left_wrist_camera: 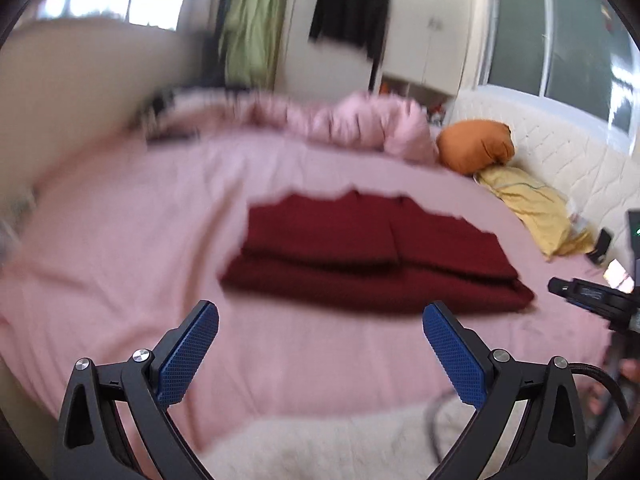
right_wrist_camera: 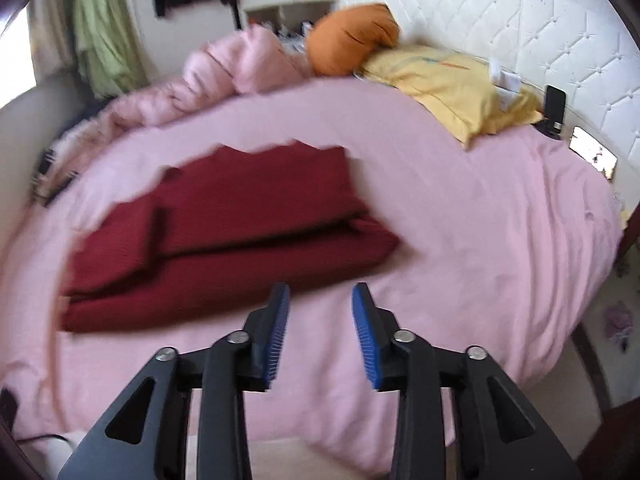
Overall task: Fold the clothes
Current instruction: 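Open the right gripper to lay the unfolded sweater layer flat, then lower the left gripper onto the sweater and grasp the folded sleeve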
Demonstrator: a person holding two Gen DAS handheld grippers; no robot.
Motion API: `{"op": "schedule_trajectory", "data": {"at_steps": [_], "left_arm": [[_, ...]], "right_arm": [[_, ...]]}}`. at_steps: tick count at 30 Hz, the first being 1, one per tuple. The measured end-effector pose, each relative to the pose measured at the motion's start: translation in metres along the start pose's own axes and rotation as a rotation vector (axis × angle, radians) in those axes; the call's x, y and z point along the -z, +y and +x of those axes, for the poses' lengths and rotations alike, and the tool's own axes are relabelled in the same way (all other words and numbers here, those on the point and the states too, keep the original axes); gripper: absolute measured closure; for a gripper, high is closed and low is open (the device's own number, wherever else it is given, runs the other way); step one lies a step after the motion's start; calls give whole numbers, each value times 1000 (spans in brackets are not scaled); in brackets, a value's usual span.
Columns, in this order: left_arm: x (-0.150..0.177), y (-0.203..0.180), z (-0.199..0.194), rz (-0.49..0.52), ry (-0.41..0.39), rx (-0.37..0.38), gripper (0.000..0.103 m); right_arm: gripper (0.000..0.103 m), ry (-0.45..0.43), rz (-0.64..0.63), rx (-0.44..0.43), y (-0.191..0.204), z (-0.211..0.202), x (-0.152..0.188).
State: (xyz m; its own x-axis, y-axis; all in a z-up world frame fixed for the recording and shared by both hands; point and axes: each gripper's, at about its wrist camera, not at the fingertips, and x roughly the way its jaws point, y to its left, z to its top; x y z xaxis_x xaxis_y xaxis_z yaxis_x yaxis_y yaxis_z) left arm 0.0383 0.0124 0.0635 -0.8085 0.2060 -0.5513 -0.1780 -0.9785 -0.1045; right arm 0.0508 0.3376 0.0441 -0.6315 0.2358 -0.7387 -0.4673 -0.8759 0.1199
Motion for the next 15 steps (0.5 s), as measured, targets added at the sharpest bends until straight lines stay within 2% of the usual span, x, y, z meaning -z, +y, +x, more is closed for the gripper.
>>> {"op": "schedule_trajectory", "data": {"at_steps": [2,4,7,10,15], "left_arm": [[-1,4,-3,-2,-18,-5,0],[5,14,3,-53,8,-16,0],[16,35,5,-157,45,-134,0],[18,39,-1,-188,11,-97,0],[23,31,7,-151,63,-62,0]], "right_arm": [[41,-49,-23,-61,18,-18,11],[40,-83,-73,-69,34,-30,24],[40,-81,-90,-82,47,-36,42],[40,-44,-75,-120,57,-35,59],[40,-44,-123,-140,72,-31,69]]}}
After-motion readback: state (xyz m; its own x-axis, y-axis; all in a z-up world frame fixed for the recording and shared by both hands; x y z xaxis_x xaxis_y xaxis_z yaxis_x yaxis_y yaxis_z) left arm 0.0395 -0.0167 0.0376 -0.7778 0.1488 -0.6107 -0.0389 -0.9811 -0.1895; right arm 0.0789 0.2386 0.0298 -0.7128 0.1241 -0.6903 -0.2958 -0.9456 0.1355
